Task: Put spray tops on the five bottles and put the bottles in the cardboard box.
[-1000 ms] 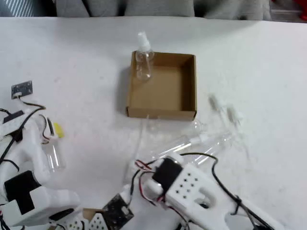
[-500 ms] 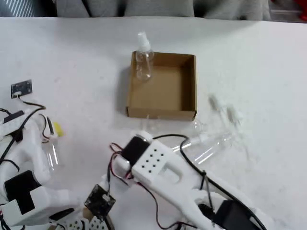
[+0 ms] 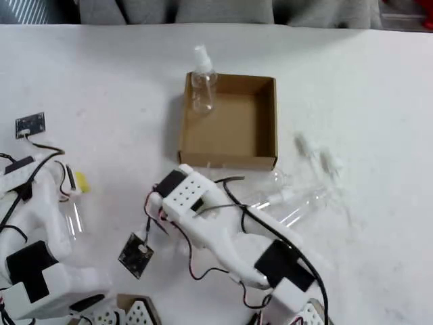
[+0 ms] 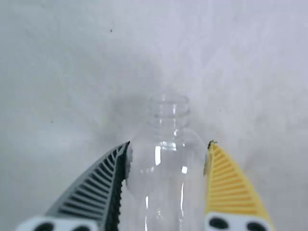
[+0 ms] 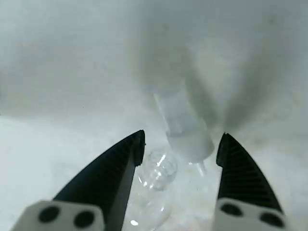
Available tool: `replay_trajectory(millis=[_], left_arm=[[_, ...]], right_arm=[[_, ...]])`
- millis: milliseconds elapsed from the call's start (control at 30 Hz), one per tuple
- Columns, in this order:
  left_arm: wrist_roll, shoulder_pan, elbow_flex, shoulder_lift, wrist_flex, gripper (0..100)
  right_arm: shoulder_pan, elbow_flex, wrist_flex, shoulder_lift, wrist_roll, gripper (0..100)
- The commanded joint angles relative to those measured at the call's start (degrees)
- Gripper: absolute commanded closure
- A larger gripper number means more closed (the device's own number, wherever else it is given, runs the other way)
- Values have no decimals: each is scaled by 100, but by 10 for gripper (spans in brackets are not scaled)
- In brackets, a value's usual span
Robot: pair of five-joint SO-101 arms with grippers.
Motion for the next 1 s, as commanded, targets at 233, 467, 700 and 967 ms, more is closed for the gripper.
replay_trajectory(millis=[233, 467, 700, 967], left_arm=[[9, -31, 18, -277, -88, 894], [9, -40, 18, -277, -105, 894], [9, -40, 18, -277, -114, 894], [9, -31, -18, -277, -114, 894]], right_arm=[[40, -264, -1059, 813, -299, 949], [101, -1134, -1138, 945, -1679, 979], [259, -1741, -1095, 224, -3640, 981], [857, -2031, -321, -1288, -6242, 981]])
